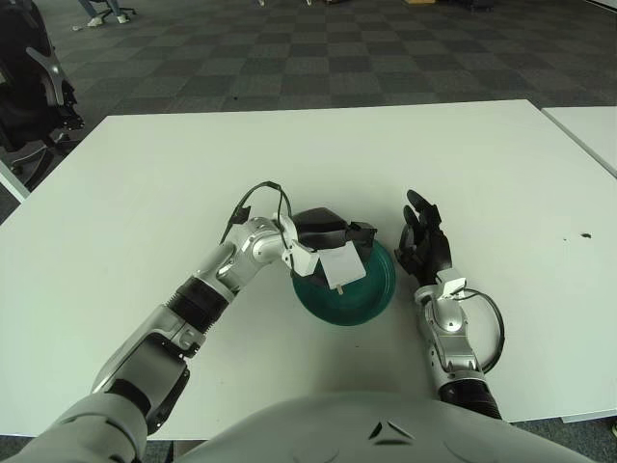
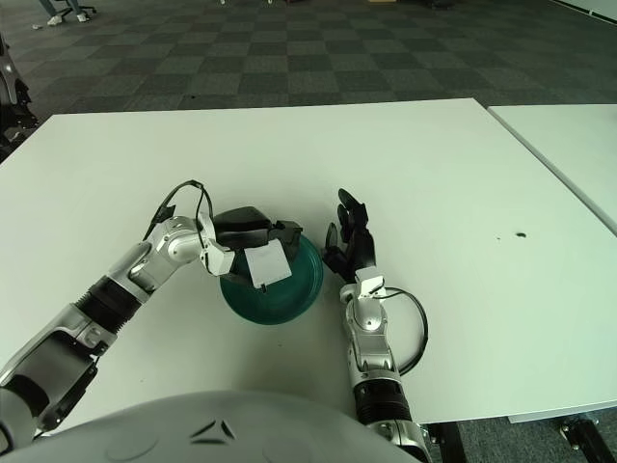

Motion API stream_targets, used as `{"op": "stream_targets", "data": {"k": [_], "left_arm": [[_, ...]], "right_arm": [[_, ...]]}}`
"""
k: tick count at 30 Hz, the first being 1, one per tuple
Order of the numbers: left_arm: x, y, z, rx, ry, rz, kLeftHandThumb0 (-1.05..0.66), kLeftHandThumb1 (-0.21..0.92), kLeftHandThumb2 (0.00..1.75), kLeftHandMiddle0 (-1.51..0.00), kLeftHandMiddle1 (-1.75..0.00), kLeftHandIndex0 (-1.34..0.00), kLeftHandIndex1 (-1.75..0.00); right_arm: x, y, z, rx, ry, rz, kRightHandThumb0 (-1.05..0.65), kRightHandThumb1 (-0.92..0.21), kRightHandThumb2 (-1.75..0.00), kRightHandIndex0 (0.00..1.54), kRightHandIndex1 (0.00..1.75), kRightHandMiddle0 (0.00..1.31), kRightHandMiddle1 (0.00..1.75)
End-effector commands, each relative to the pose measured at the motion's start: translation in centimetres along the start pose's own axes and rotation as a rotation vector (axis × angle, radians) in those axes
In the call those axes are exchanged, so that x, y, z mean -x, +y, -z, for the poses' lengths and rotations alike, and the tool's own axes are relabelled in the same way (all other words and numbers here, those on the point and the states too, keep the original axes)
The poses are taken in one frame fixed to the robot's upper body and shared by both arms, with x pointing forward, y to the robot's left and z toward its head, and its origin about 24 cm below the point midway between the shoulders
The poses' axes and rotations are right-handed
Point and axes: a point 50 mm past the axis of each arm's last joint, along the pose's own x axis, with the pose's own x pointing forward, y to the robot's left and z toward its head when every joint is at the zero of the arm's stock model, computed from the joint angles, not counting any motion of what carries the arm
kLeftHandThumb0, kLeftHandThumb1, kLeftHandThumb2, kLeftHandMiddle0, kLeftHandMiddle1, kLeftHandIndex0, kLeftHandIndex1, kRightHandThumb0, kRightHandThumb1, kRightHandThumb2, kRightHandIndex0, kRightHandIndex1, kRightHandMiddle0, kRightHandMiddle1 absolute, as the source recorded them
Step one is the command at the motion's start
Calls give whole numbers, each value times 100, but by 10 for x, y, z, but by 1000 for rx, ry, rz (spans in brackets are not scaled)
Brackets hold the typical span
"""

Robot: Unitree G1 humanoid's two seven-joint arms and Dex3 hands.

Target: Put the charger into the plate.

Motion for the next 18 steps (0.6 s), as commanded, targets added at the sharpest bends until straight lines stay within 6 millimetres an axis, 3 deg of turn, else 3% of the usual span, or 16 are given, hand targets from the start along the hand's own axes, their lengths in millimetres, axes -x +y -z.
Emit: {"op": "stream_targets", "data": {"k": [1, 13, 16, 18], "left_arm": [[0, 8, 1, -79, -6, 31, -47, 35, 127, -105, -175, -58, -175], [-2, 10, 3, -133, -4, 56, -46, 38, 124, -93, -175, -56, -175], [-3, 10, 3, -146, 5, 68, -45, 43, 117, -90, -175, -53, -175], [-3, 10, 4, -147, 13, 81, -72, 72, 80, -75, -175, -37, -174]], "right_arm": [[37, -9, 56, 0, 315, 35, -81, -92, -84, 17, 0, 0, 54], [35, -10, 56, -48, 322, 39, -81, -92, -82, 16, 0, 0, 52], [35, -11, 56, -41, 320, 43, -80, -92, -82, 16, 0, 0, 53], [35, -12, 56, -20, 314, 45, -81, -92, -82, 17, 1, 0, 55]]}}
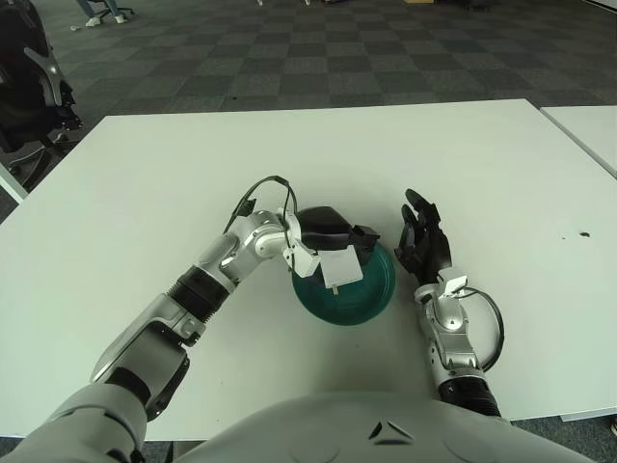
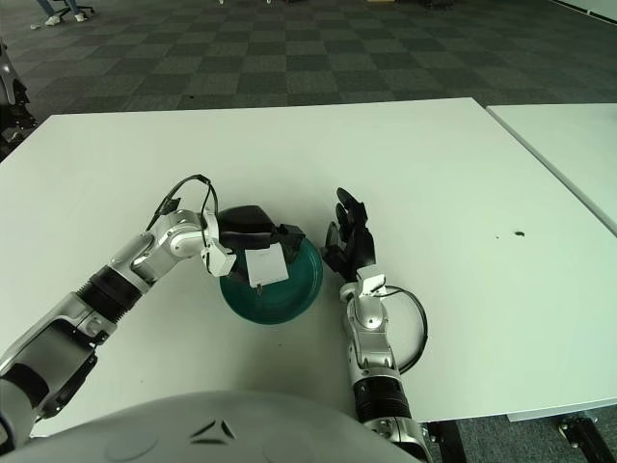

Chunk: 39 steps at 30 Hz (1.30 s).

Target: Put the charger into the plate.

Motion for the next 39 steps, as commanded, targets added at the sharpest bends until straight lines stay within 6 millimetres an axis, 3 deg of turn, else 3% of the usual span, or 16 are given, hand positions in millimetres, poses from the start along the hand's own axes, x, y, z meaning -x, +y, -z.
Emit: {"op": "stream_targets", "data": {"k": [1, 2, 3, 4, 6, 12, 16, 19, 22, 27, 39], "left_arm": [[0, 8, 5, -49, 27, 33, -81, 79, 73, -58, -175, -30, -170], [1, 8, 6, -50, 32, 42, -85, 82, 70, -52, -175, -27, -169], [1, 7, 6, -50, 34, 48, -92, 85, 68, -38, -163, -21, -162], [1, 7, 6, -59, 39, 58, -94, 87, 68, -32, -158, -19, -160], [2, 6, 7, -71, 44, 68, -100, 90, 69, -22, -120, -12, -144], [4, 6, 7, -125, 51, 101, -104, 92, 71, -22, -60, -4, -119], [5, 8, 6, -161, 45, 142, -105, 92, 74, -25, -30, -1, -101], [6, 9, 6, -183, 41, 171, -105, 92, 75, -26, -19, 0, -90], [6, 10, 6, -199, 35, 205, -105, 92, 78, -22, -9, 0, -68], [7, 12, 5, -211, 27, 235, -105, 92, 82, -17, -3, 0, -44], [12, 18, 6, -179, 23, 250, -105, 92, 82, -10, 0, 0, -29]], "right_arm": [[37, -13, 55, 17, 306, 59, -81, -92, -82, 18, 1, 0, 55], [37, -13, 55, 29, 303, 58, -81, -92, -83, 18, 1, 0, 56], [37, -14, 55, 38, 301, 57, -82, -92, -83, 18, 1, 0, 56], [37, -14, 54, 49, 297, 56, -82, -92, -84, 18, 1, 0, 56], [37, -14, 54, 62, 294, 55, -82, -92, -85, 19, 1, 0, 57], [37, -15, 54, 103, 280, 57, -83, -92, -89, 21, 2, 0, 59], [37, -15, 54, 126, 273, 53, -83, -92, -91, 23, 2, 0, 60], [36, -14, 54, 141, 270, 48, -84, -92, -92, 23, 2, 0, 59], [36, -15, 54, 157, 269, 44, -84, -92, -93, 24, 2, 0, 60], [36, -15, 54, 167, 274, 42, -83, -92, -94, 25, 2, 0, 60], [36, -15, 51, 197, 261, 31, -82, -92, -97, 28, 2, 0, 57]]}}
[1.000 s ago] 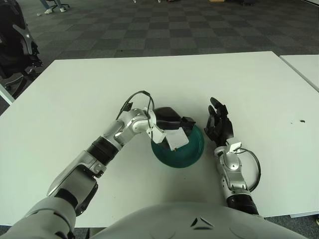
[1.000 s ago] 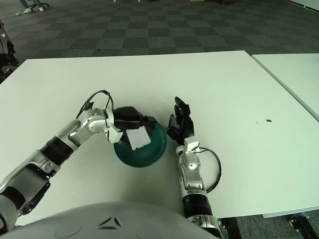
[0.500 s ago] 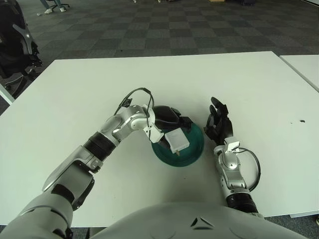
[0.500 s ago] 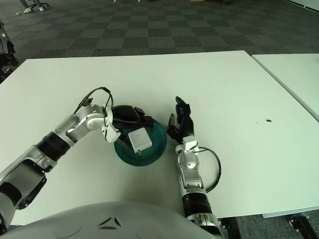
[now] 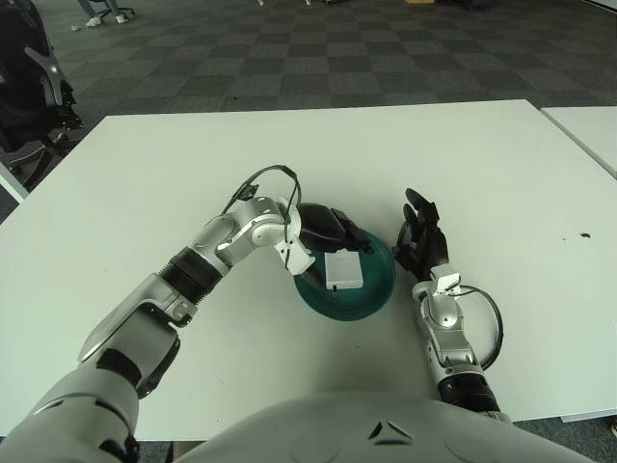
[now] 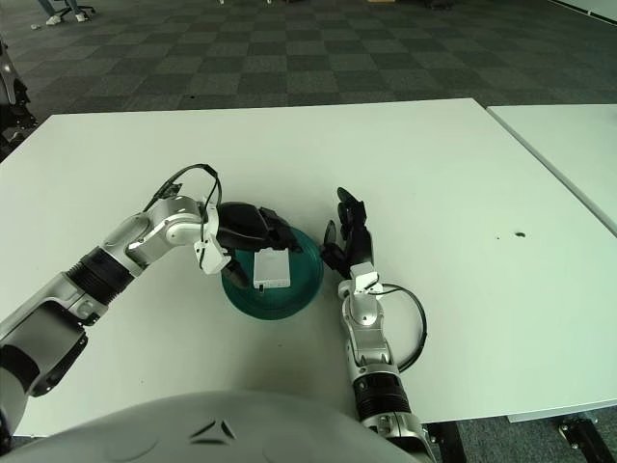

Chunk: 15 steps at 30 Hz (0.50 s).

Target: Put the charger into the plate.

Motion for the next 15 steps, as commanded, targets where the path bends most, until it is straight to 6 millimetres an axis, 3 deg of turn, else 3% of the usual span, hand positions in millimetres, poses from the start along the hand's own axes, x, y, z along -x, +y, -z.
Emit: {"op": "stream_targets", "data": {"k": [1, 5, 8, 15], "left_arm": [[8, 7, 5, 6, 20, 2, -105, 92, 81, -10, 0, 0, -28], [15, 6, 11, 115, 33, -101, -105, 92, 76, -9, 0, 0, -29], [21, -3, 18, 324, 41, -307, -105, 92, 71, -9, 0, 0, -29], [24, -27, 33, 708, 101, -654, -105, 92, 63, -5, 0, 0, -11]], "right_arm": [[39, -12, 52, 97, 263, -7, -82, -92, -98, 28, 2, 0, 55], [40, -13, 52, 81, 275, -20, -83, -92, -98, 28, 1, 0, 47], [40, -12, 53, 22, 291, -17, -84, -92, -96, 26, 1, 0, 43], [40, -10, 53, -92, 312, -2, -80, -92, -87, 21, 0, 0, 41]]}}
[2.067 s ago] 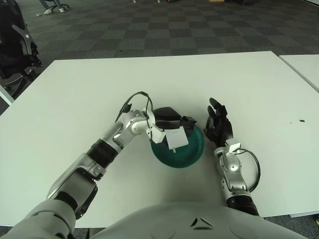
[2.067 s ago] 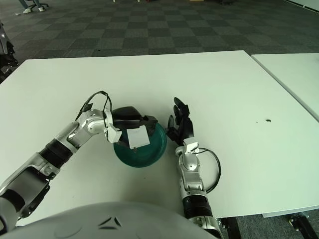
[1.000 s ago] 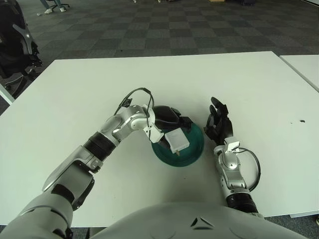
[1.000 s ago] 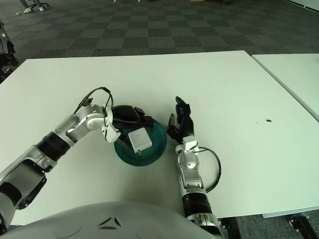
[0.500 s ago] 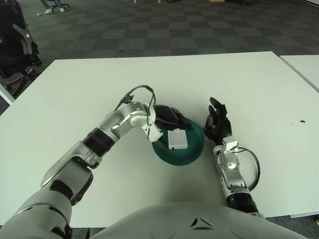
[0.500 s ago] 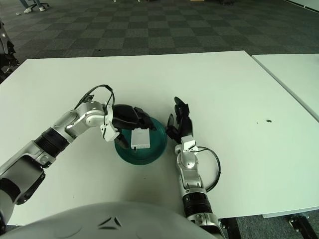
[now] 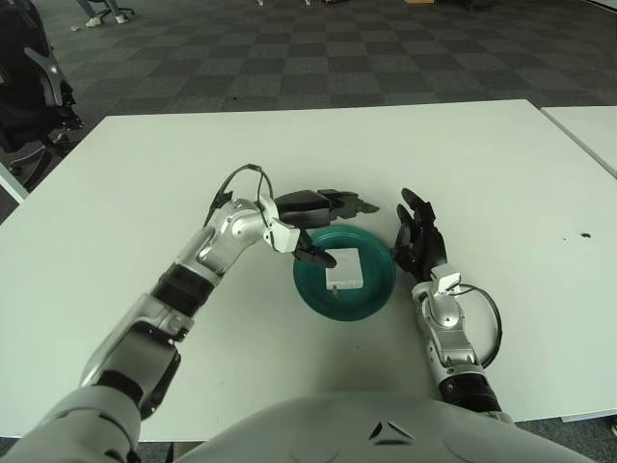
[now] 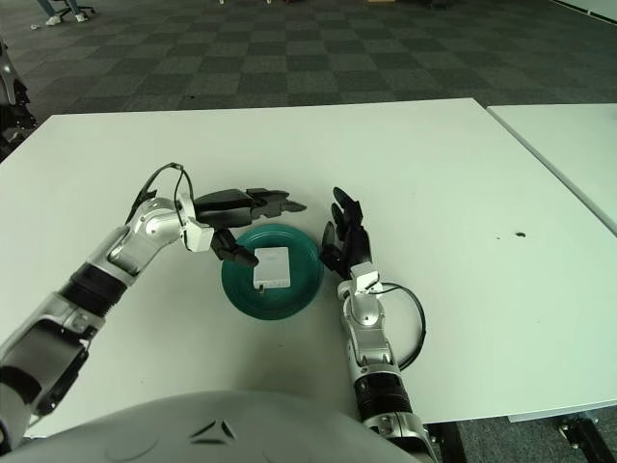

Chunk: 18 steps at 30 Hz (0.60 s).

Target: Put the charger into the plate.

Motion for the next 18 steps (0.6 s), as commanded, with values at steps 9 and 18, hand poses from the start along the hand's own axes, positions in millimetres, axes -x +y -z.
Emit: {"op": "stream_targets", "data": {"k": [9, 18], "left_arm": [[31, -19, 8, 667, 6, -773, -105, 92, 85, -3, 0, 0, -2], [42, -22, 9, 900, 96, -994, -105, 92, 102, -2, 0, -4, -5]], "right_arm": [[41, -11, 53, -62, 337, 48, -78, -92, -80, 17, 0, 0, 41], [42, -10, 52, -58, 348, 44, -79, -92, -81, 15, 0, 0, 41]]}}
